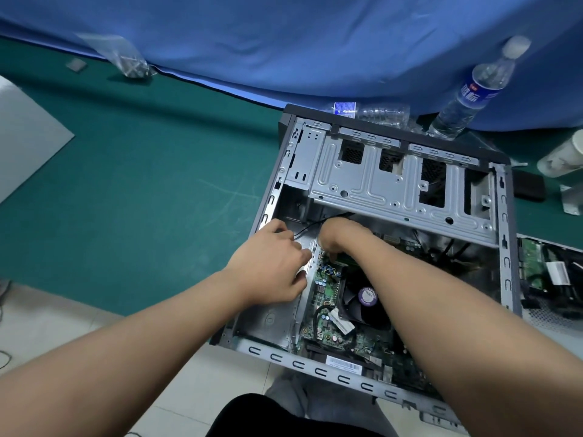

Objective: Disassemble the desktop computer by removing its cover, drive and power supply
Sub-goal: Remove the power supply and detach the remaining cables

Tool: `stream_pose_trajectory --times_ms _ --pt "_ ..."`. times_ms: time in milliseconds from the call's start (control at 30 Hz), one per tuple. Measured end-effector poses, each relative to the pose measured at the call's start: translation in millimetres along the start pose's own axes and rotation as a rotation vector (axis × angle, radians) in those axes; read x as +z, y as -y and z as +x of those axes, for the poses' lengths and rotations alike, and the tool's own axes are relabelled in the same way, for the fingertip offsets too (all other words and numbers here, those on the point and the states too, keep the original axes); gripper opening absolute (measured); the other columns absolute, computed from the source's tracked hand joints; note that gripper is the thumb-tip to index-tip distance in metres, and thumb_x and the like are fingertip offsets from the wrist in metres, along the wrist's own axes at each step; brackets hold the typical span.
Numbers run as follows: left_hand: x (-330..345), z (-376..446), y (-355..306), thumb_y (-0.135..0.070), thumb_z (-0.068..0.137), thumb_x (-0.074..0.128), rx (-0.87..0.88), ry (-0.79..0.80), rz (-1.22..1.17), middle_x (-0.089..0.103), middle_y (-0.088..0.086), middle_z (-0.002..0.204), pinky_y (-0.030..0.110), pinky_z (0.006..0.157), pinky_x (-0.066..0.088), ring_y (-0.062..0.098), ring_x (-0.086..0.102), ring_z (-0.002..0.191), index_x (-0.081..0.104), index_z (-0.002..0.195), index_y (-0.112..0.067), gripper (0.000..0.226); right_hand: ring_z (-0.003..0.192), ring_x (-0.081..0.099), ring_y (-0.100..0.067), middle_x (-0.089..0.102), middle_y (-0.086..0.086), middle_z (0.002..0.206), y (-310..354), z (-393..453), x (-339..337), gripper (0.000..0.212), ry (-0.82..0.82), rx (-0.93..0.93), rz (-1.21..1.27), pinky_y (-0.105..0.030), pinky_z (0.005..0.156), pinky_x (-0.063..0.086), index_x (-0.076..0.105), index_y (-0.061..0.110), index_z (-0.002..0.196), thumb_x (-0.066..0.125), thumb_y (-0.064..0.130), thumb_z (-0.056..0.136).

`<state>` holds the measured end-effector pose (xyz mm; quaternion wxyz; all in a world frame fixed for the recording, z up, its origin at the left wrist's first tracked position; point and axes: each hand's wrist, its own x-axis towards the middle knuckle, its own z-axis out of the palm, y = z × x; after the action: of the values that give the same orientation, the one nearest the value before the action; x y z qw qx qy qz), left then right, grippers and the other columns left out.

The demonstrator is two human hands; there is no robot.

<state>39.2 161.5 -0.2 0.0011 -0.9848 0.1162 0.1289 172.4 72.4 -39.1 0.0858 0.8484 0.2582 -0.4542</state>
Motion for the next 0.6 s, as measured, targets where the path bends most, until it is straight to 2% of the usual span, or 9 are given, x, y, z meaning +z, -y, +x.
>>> stream_pose_trajectory --times_ms 67,100,167,233,300,400,500,600 --pt "1.1 0.4 0.5 -0.041 0.085 0.035 -0.002 -0.008 0.005 0.067 -0.001 0.080 0.034 0.097 0.030 0.021 0.055 0.081 0.060 0.085 -0.018 0.034 0.085 0.054 -0.027 0.055 -0.008 0.086 1.6 0.5 -3.3 0.003 0.014 0.000 -0.104 -0.032 0.080 0.047 0.057 0.003 0.084 0.056 0.006 0.086" --pt "1.6 0.4 0.6 -0.040 0.085 0.035 -0.002 -0.013 0.006 0.067 -0.001 0.080 0.034 0.097 0.030 0.021 0.055 0.081 0.060 0.085 -0.018 0.034 0.077 0.053 -0.026 0.052 -0.007 0.079 0.3 1.6 -3.3 0.014 -0.017 -0.033 -0.118 -0.031 0.074 0.045 0.050 0.003 0.071 0.056 0.002 0.085" --pt "2.8 0.0 0.5 -0.040 0.085 0.035 -0.001 -0.018 0.005 0.068 0.000 0.080 0.034 0.096 0.029 0.022 0.055 0.081 0.060 0.085 -0.018 0.034 0.062 0.048 -0.023 0.047 -0.004 0.066 -1.8 -5.6 -2.8 0.029 -0.081 -0.102 -0.199 -0.028 0.060 0.042 0.041 0.008 0.060 0.052 0.001 0.085" --pt "3.5 0.2 0.5 -0.039 0.085 0.034 -0.003 -0.026 0.004 0.067 0.000 0.080 0.034 0.096 0.029 0.022 0.055 0.080 0.060 0.084 -0.018 0.033 0.062 0.047 -0.025 0.043 -0.002 0.061 -7.5 -10.5 -0.1 0.032 -0.137 -0.188 -0.292 -0.025 0.052 0.036 0.038 0.011 0.059 0.051 0.005 0.088" --pt "3.9 0.6 0.5 -0.039 0.085 0.034 -0.005 -0.023 0.005 0.067 0.000 0.080 0.034 0.096 0.029 0.022 0.055 0.081 0.060 0.085 -0.018 0.034 0.068 0.047 -0.026 0.041 0.000 0.062 -11.8 -13.8 1.4 0.032 -0.176 -0.267 -0.389 -0.025 0.053 0.034 0.037 0.013 0.060 0.049 0.010 0.090" --pt "3.7 0.6 0.1 -0.039 0.086 0.033 -0.008 -0.011 0.006 0.067 0.001 0.081 0.035 0.098 0.029 0.022 0.055 0.083 0.060 0.086 -0.018 0.034 0.066 0.045 -0.026 0.039 -0.001 0.063 -15.4 -12.9 2.5 0.032 -0.185 -0.351 -0.504 -0.025 0.047 0.029 0.036 0.013 0.060 0.047 0.011 0.090" --pt "3.0 0.9 -0.3 -0.038 0.087 0.033 -0.011 -0.009 0.013 0.067 0.001 0.081 0.035 0.098 0.029 0.023 0.054 0.083 0.059 0.086 -0.018 0.033 0.065 0.046 -0.027 0.044 -0.006 0.064 -14.2 -11.6 0.3 0.030 -0.181 -0.421 -0.619 -0.027 0.055 0.037 0.036 0.010 0.060 0.047 0.008 0.087" --pt "2.7 0.5 -1.0 -0.039 0.088 0.033 -0.014 -0.003 0.013 0.066 0.001 0.081 0.035 0.098 0.029 0.023 0.054 0.082 0.059 0.086 -0.018 0.033 0.064 0.046 -0.026 0.046 -0.008 0.064 -14.2 -13.0 -2.0 0.030 -0.178 -0.492 -0.706 -0.029 0.056 0.039 0.034 0.010 0.059 0.047 0.005 0.086"
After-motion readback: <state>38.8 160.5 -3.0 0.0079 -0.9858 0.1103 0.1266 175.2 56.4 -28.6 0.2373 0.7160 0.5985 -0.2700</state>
